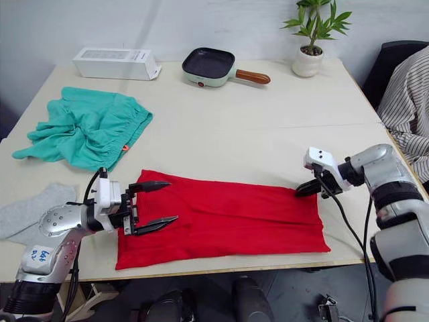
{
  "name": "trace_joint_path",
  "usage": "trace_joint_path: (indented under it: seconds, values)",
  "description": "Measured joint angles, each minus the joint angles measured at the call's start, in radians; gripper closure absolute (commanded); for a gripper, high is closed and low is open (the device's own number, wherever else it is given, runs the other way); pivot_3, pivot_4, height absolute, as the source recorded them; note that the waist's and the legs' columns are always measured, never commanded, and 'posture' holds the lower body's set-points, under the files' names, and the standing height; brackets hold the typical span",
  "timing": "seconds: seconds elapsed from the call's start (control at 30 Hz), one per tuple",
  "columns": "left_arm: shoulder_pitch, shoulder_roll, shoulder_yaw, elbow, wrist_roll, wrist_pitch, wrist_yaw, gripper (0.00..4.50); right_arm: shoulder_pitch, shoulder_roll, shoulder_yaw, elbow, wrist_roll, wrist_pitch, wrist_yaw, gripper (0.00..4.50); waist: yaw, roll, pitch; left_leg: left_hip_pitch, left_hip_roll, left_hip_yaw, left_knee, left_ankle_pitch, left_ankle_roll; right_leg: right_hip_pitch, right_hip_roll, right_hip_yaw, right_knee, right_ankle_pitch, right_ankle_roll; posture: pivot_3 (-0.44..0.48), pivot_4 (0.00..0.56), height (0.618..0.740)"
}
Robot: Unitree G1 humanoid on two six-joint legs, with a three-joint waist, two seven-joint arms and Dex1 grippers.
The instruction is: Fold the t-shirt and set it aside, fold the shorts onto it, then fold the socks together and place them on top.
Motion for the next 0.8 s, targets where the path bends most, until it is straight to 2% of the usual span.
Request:
trace_joint_path:
  seconds: [0.1, 0.17, 0.33, 0.43, 0.53, 0.63, 0.8]
  values:
    - [0.004, -0.020, 0.002, -0.003, -0.003, 0.004, 0.024, 0.00, -0.077, 0.036, -0.045, 0.087, -0.062, -0.083, -0.102, 4.47, 0.001, 0.000, 0.000, 0.000, 0.000, 0.000, 0.000, 0.000, 0.000, 0.000, 0.000, 0.000, 0.000, 0.000, 0.000, 0.000, 0.150, 0.740]
    - [0.006, -0.042, 0.008, -0.014, -0.014, 0.012, 0.043, 0.00, -0.110, 0.061, -0.065, 0.134, -0.116, -0.140, -0.231, 4.47, 0.000, 0.000, 0.000, -0.001, 0.000, 0.000, 0.000, 0.000, 0.000, -0.001, 0.000, 0.000, 0.000, 0.000, 0.000, 0.000, 0.150, 0.740]
    - [-0.017, -0.113, 0.020, -0.025, -0.029, 0.017, 0.126, 0.00, -0.124, 0.128, -0.112, 0.199, -0.210, -0.200, -0.491, 4.47, 0.002, 0.000, 0.000, -0.002, 0.000, 0.000, 0.001, 0.000, 0.000, -0.001, 0.000, 0.000, 0.000, 0.000, 0.000, 0.000, 0.150, 0.740]
    - [-0.058, -0.147, 0.021, -0.033, -0.037, 0.032, 0.183, 0.00, -0.127, 0.155, -0.136, 0.210, -0.248, -0.219, -0.568, 4.47, 0.004, 0.000, 0.000, -0.002, 0.000, 0.000, 0.001, 0.000, 0.000, -0.001, 0.000, 0.000, 0.001, 0.000, 0.000, 0.000, 0.150, 0.740]
    - [-0.085, -0.162, 0.018, -0.033, -0.036, 0.047, 0.221, 0.00, -0.128, 0.160, -0.183, 0.211, -0.259, -0.218, -0.577, 4.47, 0.006, 0.000, 0.000, -0.002, 0.000, 0.000, 0.001, 0.000, 0.000, -0.001, 0.001, 0.000, 0.001, 0.000, 0.001, 0.000, 0.150, 0.740]
    - [-0.116, -0.162, 0.005, -0.008, -0.011, 0.053, 0.231, 0.00, -0.128, 0.157, -0.244, 0.214, -0.254, -0.198, -0.553, 3.79, 0.006, 0.000, 0.000, -0.002, -0.001, 0.000, 0.001, 0.000, -0.001, -0.001, 0.002, 0.000, 0.001, 0.000, 0.001, 0.000, 0.150, 0.740]
    - [-0.174, -0.125, -0.016, 0.127, 0.080, 0.022, 0.218, 0.00, -0.128, 0.080, -0.360, 0.206, -0.215, -0.180, -0.526, 2.11, 0.007, 0.001, 0.000, -0.002, -0.002, 0.000, 0.001, 0.000, -0.001, -0.002, 0.002, 0.000, 0.001, 0.000, 0.001, 0.000, 0.150, 0.740]
